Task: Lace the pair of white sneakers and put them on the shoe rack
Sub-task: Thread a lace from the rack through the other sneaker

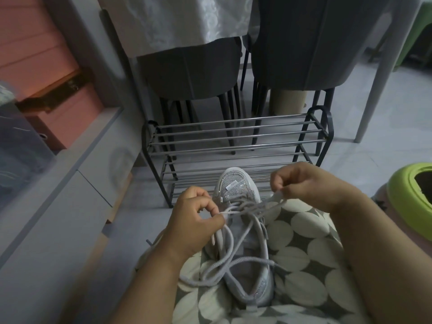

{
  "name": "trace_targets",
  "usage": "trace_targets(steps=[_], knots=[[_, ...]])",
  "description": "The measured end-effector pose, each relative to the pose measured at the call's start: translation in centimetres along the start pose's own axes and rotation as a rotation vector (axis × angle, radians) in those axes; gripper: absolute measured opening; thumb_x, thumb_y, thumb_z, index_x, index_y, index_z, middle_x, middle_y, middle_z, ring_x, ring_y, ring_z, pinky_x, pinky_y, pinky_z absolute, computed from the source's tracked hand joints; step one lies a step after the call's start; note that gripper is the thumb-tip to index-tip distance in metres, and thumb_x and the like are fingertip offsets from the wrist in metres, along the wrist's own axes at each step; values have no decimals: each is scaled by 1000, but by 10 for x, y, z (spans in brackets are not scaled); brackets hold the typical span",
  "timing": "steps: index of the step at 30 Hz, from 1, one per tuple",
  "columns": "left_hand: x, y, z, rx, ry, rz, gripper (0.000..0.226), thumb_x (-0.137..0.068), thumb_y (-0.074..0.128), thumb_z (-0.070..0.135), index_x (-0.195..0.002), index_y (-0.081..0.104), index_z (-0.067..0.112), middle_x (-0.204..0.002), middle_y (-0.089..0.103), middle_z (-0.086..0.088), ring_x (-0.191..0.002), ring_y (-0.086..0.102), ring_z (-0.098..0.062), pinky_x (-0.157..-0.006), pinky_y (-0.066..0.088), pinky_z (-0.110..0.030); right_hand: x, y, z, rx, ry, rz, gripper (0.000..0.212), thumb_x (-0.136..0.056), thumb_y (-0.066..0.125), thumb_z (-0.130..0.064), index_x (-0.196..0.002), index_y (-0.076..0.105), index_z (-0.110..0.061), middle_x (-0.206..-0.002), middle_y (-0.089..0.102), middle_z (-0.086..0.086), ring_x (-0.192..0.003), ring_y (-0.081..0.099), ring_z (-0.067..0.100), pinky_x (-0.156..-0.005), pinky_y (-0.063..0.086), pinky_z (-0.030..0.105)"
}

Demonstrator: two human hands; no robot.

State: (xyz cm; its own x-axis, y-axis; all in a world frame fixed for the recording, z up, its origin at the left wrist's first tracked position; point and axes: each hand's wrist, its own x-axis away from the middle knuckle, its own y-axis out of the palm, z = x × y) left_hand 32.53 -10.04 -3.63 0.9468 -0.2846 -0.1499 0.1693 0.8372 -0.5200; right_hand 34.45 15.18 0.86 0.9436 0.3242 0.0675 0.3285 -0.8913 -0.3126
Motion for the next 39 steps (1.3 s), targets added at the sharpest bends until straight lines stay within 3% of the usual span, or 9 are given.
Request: trace_targets(steps=[3, 11, 15, 18, 22, 25, 28, 34, 39], knots=[[1, 1, 0, -3, 23, -24, 33, -68, 80, 14, -50, 55, 26, -86, 49, 11, -80, 47, 2, -78, 36, -18, -3, 1, 0, 138, 59, -31, 13, -58, 64, -29, -62, 60, -18, -63, 54, 0, -64, 50, 15, -68, 41, 30], [1, 3, 1, -4, 50, -33, 34, -69, 77, 11, -52, 52, 26, -83, 48, 13, -79, 47, 1, -72, 36, -18, -20, 39, -15, 474, -24, -5, 19, -77, 73, -32, -80, 56, -27, -78, 60, 0, -69, 54, 18, -65, 47, 38], [1, 3, 1, 7, 48, -44, 30, -69, 76, 17, -53, 53, 26, -85, 50, 12, -88, 52, -6, -79, 37, -20, -21, 47, -22, 502, 11, 172, 38, -76, 75, -33, -94, 43, -28, -78, 57, -4, -64, 53, 10, -57, 49, 28], [1, 3, 1, 17, 44, -47, 22, -65, 73, 28, -53, 54, 27, -85, 51, 13, -89, 53, -6, -80, 38, -21, -21, 43, -21, 588, 47, 315, 41, -73, 72, -49, -88, 40, -28, -73, 53, -6, -58, 45, 6, -50, 35, 20], [1, 4, 3, 6, 46, -46, 21, -62, 70, 38, -54, 54, 29, -82, 50, 14, -85, 54, -8, -77, 39, -19, -22, 48, -21, 547, -19, 121, 37, -75, 70, -48, -103, 55, -28, -84, 56, -12, -73, 54, 2, -63, 47, 22], [0, 4, 2, 20, 51, -43, 21, -63, 71, 31, -52, 54, 28, -83, 51, 12, -85, 53, -7, -77, 39, -16, -26, 47, -17, 617, -47, 26, 16, -78, 74, -32, -87, 66, -22, -84, 63, -7, -73, 58, 7, -67, 53, 32], [0, 3, 3, 23, 49, -41, 21, -63, 71, 30, -51, 53, 29, -83, 51, 12, -81, 52, -3, -75, 39, -12, -29, 43, -10, 633, -33, 29, 12, -79, 74, -26, -75, 65, -21, -74, 62, -4, -60, 51, 8, -56, 44, 28], [0, 0, 4, 64, 27, -51, 15, -59, 65, 23, -50, 55, 29, -78, 51, 15, -72, 49, -1, -71, 38, -14, -14, 24, -7, 59, 2, -31, 19, -78, 69, -38, -71, 62, -22, -66, 59, -7, -64, 52, 9, -64, 42, 24], [-1, 3, 5, 48, 33, -50, 16, -60, 67, 22, -52, 54, 28, -75, 51, 19, -68, 47, 0, -67, 37, -11, -16, 27, -1, -12, 28, -104, 17, -78, 67, -34, -74, 62, -18, -70, 61, -5, -69, 56, 11, -70, 45, 26]])
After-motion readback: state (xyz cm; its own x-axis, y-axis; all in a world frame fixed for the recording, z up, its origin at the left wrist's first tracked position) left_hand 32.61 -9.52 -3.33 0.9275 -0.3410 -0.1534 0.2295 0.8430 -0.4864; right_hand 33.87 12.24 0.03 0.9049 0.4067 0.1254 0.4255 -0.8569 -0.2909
